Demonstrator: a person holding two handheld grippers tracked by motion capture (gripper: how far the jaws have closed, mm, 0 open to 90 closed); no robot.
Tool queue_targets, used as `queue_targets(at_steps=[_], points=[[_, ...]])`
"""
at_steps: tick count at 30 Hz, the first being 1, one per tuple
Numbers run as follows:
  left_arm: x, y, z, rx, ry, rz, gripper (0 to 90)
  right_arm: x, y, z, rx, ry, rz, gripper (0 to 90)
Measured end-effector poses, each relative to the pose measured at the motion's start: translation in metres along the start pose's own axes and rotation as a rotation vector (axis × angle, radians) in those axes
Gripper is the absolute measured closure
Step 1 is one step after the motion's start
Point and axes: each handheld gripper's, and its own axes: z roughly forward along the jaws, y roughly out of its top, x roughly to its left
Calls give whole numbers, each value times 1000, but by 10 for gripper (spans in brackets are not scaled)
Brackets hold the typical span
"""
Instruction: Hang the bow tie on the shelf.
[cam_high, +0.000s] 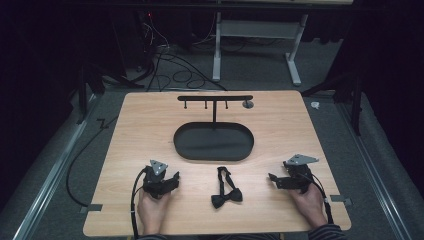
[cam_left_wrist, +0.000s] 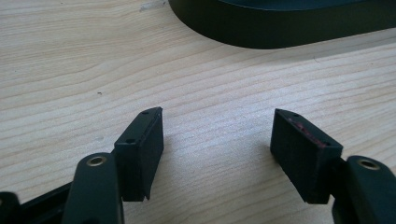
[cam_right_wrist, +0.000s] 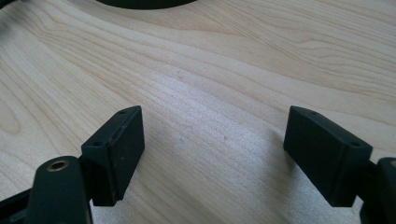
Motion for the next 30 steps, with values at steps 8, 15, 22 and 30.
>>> queue_targets(at_steps=[8, 15, 22, 30], points=[[1, 0, -1, 3, -9, -1, 342, 0, 0, 0, -1, -2, 1, 215], [2, 0, -1, 2, -14, -6, 342, 1, -1, -1, -2, -14, 15, 219], [0, 0, 0, 7, -3, 8, 338, 3, 2, -2, 19, -22, 15, 313], [0, 0, 0, 7, -3, 8, 338, 23, 26, -14, -38, 55, -22, 445]])
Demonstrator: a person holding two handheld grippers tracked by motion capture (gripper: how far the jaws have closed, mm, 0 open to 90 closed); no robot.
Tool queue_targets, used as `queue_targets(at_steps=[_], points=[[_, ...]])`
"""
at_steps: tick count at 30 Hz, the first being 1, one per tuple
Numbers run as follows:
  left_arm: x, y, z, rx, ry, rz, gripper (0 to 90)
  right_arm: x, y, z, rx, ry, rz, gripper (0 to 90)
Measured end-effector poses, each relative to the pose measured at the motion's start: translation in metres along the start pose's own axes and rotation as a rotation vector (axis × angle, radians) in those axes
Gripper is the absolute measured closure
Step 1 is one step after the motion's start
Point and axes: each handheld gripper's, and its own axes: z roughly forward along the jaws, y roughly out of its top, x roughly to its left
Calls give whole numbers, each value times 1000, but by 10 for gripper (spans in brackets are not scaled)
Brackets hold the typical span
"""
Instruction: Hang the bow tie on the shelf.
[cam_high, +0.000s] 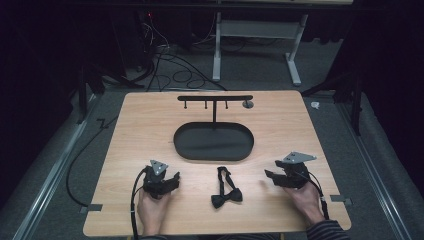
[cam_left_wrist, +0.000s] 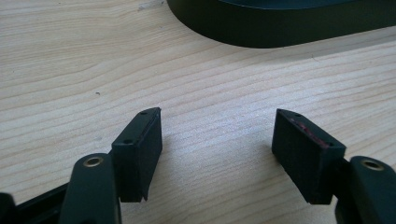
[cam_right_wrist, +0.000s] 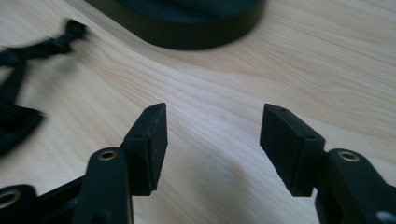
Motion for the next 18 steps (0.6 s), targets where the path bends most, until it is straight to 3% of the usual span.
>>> queue_targets(at_steps=[4, 6, 7, 18], points=[[0, 0, 0, 0, -1, 0, 338, 13, 11, 4, -3, 74, -21, 480], [0, 0, 0, 1, -1, 1, 338, 15, 14, 5, -4, 84, -17, 483], [0, 0, 0, 0, -1, 0, 338, 19, 19, 9, -8, 118, 0, 485], [0, 0, 0, 0, -2, 1, 335, 46, 34, 20, 11, 181, -46, 483]])
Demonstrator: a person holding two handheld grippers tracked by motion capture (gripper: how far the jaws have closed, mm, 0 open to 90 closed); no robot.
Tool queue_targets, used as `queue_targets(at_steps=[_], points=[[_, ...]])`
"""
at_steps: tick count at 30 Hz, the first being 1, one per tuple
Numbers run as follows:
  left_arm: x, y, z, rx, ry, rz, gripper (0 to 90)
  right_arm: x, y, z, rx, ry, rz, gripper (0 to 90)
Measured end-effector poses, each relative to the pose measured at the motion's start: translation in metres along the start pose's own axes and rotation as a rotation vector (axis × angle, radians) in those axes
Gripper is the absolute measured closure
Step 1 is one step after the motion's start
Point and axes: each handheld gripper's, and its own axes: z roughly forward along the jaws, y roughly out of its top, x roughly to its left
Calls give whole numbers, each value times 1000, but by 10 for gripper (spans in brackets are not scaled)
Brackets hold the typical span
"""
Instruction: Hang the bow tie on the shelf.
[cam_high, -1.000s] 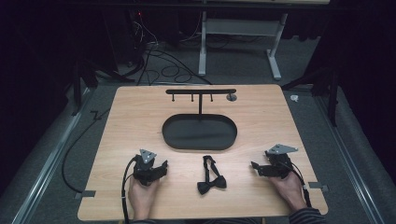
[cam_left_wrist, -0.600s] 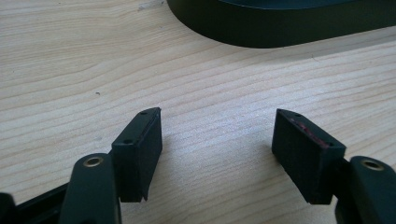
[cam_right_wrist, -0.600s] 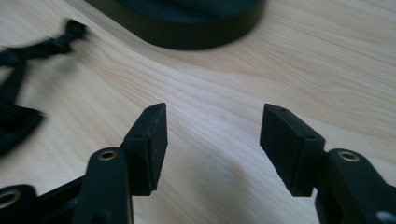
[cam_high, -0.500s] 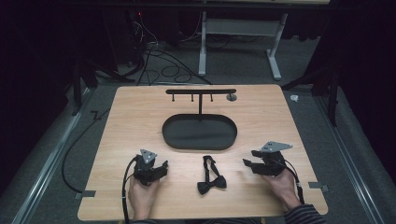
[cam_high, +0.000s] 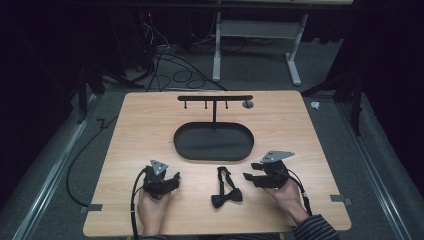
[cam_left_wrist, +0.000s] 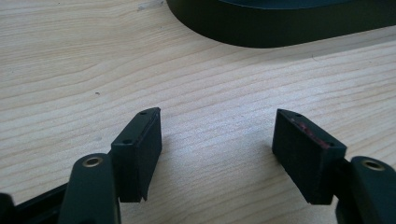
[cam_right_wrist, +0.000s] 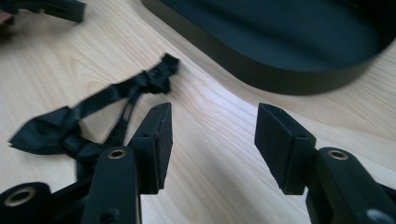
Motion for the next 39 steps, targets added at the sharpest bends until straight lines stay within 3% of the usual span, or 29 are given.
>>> queue_targets(at_steps=[11, 22, 27, 33, 38, 39], points=[[0, 0, 0, 0, 0, 0, 335, 23, 12, 22, 43, 78, -45, 494], [0, 0, 0, 0, -1, 0, 333, 30, 10, 42, 98, 113, -57, 546], [0, 0, 0, 0, -1, 0, 334, 30, 9, 48, 133, 123, -73, 719], [0, 0, 0, 0, 0, 1, 333, 27, 8, 49, 152, 129, -72, 853], [0, 0, 0, 0, 0, 1, 333, 27, 9, 45, 142, 126, -81, 892], [0, 0, 0, 0, 0, 1, 333, 28, 9, 42, 127, 112, -101, 895]])
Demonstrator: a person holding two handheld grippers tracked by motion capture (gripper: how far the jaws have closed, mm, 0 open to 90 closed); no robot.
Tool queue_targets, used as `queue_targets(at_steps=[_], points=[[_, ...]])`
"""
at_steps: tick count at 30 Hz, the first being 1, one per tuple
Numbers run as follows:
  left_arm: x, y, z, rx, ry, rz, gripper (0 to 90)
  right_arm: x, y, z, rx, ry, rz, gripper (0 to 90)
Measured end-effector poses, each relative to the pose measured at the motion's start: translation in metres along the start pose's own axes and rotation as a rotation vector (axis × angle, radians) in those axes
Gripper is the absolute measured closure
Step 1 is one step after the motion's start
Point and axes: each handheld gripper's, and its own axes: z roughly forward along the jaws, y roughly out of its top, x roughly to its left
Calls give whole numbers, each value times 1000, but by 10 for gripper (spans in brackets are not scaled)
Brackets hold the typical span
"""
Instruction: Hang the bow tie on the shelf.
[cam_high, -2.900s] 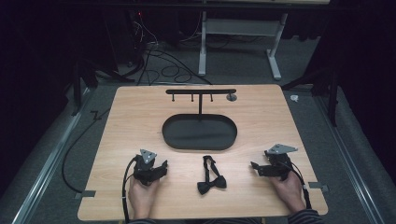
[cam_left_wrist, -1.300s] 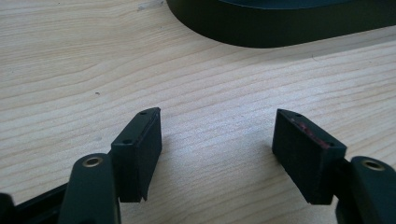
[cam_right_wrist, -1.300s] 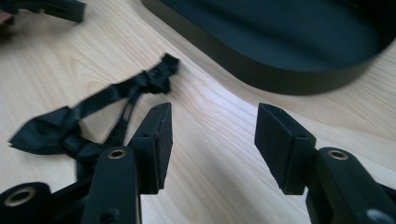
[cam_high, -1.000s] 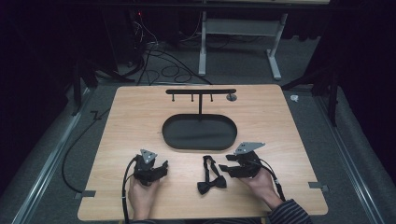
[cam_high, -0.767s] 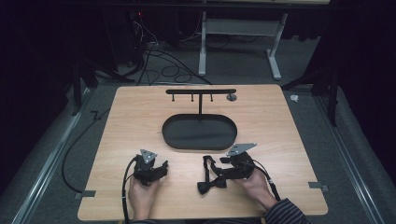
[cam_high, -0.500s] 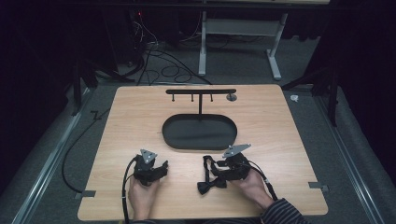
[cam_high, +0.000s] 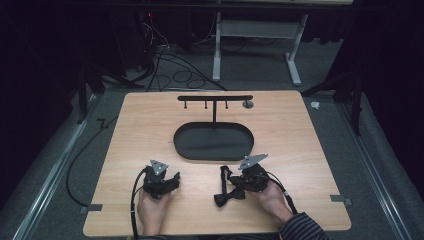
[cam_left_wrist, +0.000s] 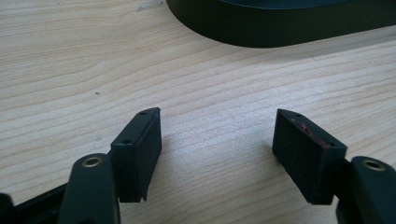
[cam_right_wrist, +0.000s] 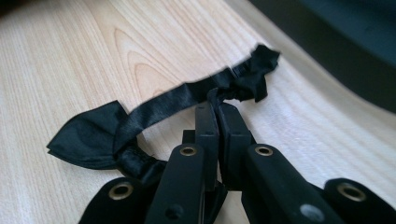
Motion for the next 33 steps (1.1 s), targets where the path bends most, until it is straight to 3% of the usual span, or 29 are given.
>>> queue_targets(at_steps=[12, 18, 33], points=[[0, 0, 0, 0, -1, 1, 331, -2, 1, -21, -48, -36, -40, 897], [0, 0, 0, 0, 0, 1, 328, -4, 4, -40, -100, -71, -56, 897], [0, 0, 0, 0, -3, 0, 325, -19, 20, -70, -117, -126, -89, 899]])
